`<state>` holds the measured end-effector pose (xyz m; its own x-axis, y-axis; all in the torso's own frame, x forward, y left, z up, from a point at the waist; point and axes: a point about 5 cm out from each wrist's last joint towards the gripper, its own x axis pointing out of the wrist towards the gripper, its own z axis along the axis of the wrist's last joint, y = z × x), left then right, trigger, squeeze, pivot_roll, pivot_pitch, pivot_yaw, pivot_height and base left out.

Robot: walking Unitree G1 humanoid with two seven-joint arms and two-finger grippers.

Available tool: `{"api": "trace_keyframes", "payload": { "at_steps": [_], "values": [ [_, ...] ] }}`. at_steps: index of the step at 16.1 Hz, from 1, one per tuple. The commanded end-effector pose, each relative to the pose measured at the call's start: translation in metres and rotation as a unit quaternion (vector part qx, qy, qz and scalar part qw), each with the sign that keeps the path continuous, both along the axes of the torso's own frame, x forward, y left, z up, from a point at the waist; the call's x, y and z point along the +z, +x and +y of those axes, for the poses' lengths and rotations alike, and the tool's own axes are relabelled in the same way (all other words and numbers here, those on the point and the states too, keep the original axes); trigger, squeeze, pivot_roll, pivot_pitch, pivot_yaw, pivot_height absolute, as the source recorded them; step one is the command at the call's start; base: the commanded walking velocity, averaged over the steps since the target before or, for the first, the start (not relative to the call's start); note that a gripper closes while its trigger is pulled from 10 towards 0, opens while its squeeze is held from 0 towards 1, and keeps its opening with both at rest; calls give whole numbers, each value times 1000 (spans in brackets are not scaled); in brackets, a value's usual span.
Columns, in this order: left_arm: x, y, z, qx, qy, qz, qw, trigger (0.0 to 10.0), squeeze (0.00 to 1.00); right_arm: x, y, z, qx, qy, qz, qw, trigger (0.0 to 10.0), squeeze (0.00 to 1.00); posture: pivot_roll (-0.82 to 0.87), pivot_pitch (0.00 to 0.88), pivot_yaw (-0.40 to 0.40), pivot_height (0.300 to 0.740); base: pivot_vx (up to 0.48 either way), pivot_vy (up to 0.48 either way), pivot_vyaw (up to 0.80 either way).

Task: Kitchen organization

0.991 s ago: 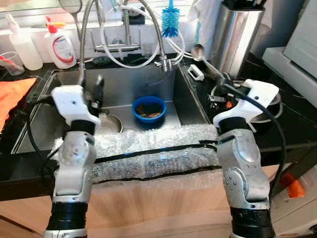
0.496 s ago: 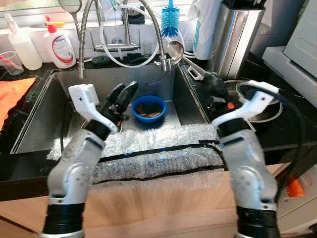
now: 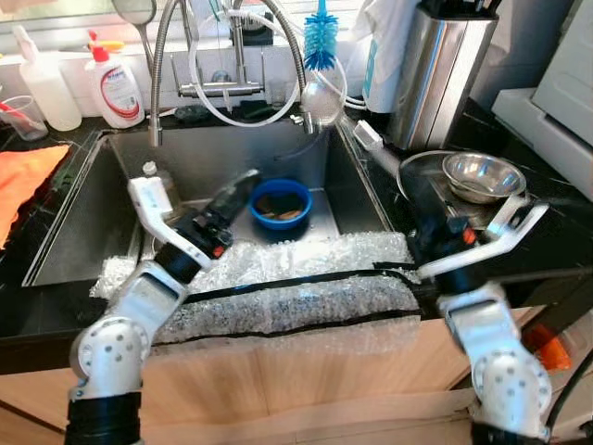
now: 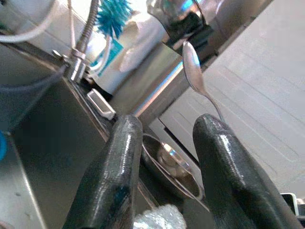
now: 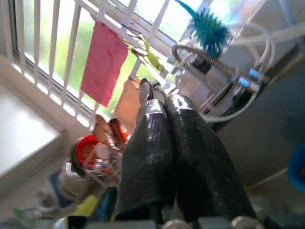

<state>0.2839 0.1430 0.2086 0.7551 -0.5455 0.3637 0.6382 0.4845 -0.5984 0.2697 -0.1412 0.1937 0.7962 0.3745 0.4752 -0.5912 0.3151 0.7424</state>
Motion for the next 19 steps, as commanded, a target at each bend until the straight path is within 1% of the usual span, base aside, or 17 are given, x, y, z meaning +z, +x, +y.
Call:
{"api": "trace_keyframes", "payload": {
  "at_steps": [1, 2, 3, 6, 7, 8, 10, 12, 15, 17, 19],
  "values": [
    [2, -5, -6, -20, 6, -2, 1000, 10000, 0, -1, -3, 5, 26, 22, 3, 999, 10000, 0, -67, 0, 14, 740, 0, 0, 0],
    [3, -8, -11, -42, -4, 4, 999, 10000, 0, -6, -6, 9, 39, 16, 10, 999, 10000, 0, -59, 0, 14, 740, 0, 0, 0],
    [3, -9, -15, -54, -4, 5, 999, 10000, 0, -9, -7, 12, 42, 14, 18, 999, 10000, 0, -64, 0, 18, 740, 0, 0, 0],
    [3, -8, -20, -66, -7, 5, 998, 10000, 0, -7, -10, 19, 59, 22, 20, 998, 10000, 0, -75, 0, 21, 740, 0, 0, 0],
    [4, -9, -24, -77, -6, 2, 997, 10000, 0, -11, -9, 25, 65, 14, 31, 997, 10000, 0, -79, 0, 20, 740, 0, 0, 0],
    [4, -10, -25, -83, -3, 2, 997, 10000, 0, -14, -9, 27, 65, 10, 38, 997, 10000, 0, -78, 0, 19, 740, 0, 0, 0],
    [3, -10, -29, -89, -6, 5, 996, 10000, 0, -15, -11, 38, 86, 14, 45, 995, 10000, 0, -77, 0, 21, 740, 0, 0, 0],
    [3, -10, -32, -92, -8, 3, 996, 10000, 0, -17, -12, 47, 97, -2, 51, 994, 10000, 0, -76, 0, 19, 740, 0, 0, 0],
    [4, -9, -35, -87, -24, 5, 996, 10000, 0, -16, -13, 51, 108, 1, 54, 993, 10000, 0, -86, 0, 19, 740, 0, 0, 0],
    [5, -9, -35, -88, -23, 5, 996, 10000, 0, -17, -13, 53, 114, 0, 57, 992, 10000, 0, -79, 0, 17, 740, 0, 0, 0],
    [6, -7, -35, -81, -30, 3, 996, 10000, 0, -17, -15, 57, 135, 3, 59, 989, 10000, 0, -78, 0, 15, 740, 0, 0, 0]
  ]
}}
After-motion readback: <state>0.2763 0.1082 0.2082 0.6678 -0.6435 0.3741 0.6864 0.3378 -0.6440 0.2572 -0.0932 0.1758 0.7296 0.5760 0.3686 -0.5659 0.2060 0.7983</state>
